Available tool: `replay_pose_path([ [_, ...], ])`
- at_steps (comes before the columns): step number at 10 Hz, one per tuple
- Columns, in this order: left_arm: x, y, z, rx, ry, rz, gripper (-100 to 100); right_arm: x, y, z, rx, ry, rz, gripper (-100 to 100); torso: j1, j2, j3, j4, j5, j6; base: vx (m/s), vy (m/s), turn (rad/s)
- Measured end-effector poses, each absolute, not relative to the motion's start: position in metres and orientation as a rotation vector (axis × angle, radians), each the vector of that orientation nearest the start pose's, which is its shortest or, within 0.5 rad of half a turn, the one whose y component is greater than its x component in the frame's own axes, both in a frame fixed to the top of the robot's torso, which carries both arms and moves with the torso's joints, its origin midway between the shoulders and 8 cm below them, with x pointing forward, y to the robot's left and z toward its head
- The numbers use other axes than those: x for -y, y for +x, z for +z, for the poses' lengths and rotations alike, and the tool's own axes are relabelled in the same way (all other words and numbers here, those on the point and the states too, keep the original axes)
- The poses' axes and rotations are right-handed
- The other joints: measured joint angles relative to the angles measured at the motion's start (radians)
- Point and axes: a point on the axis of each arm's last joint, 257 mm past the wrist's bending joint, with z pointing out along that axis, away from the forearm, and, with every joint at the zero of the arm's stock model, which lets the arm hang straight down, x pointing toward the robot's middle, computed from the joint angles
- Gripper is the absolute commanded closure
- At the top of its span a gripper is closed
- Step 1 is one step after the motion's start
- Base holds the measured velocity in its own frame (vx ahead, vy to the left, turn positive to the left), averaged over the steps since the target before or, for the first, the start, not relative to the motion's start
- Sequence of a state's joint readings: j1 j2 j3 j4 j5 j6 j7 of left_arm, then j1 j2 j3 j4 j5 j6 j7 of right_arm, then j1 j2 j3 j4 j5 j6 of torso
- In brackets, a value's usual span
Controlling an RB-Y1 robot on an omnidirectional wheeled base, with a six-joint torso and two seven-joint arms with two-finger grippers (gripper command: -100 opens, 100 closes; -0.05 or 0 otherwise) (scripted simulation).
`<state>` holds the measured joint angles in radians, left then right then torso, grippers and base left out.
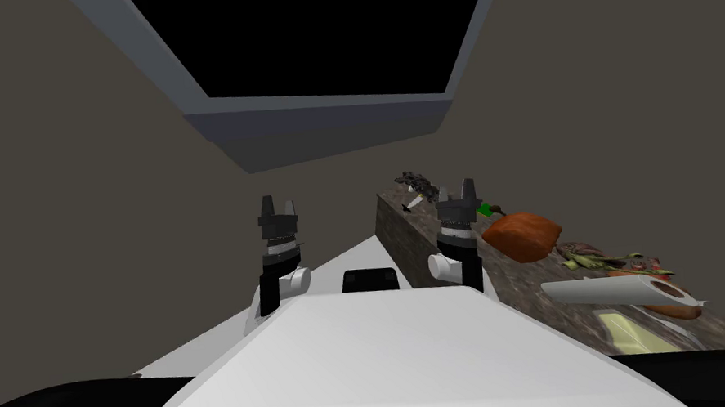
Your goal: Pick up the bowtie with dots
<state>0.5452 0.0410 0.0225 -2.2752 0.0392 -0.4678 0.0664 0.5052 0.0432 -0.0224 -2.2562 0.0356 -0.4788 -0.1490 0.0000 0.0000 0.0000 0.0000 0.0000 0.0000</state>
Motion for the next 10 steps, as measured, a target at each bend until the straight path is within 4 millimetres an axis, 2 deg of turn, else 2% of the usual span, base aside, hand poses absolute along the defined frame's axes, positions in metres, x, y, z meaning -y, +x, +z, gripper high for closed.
replay_pose_path([
  [7,-0.294,0.345,0.002,-0.654,-0.741,-1.332,0,0.280,0.364,-0.007,-0.794,0.635,1.313,-100,0.002,0.000,0.000,0.000,0.000,0.000,-0.009,0.033,0.033],
  [10,-0.294,0.345,0.002,-0.654,-0.741,-1.332,0,0.282,0.370,-0.016,-0.870,0.589,1.273,-100,0.002,0.000,0.000,0.000,0.000,0.000,-0.007,0.039,0.048],
])
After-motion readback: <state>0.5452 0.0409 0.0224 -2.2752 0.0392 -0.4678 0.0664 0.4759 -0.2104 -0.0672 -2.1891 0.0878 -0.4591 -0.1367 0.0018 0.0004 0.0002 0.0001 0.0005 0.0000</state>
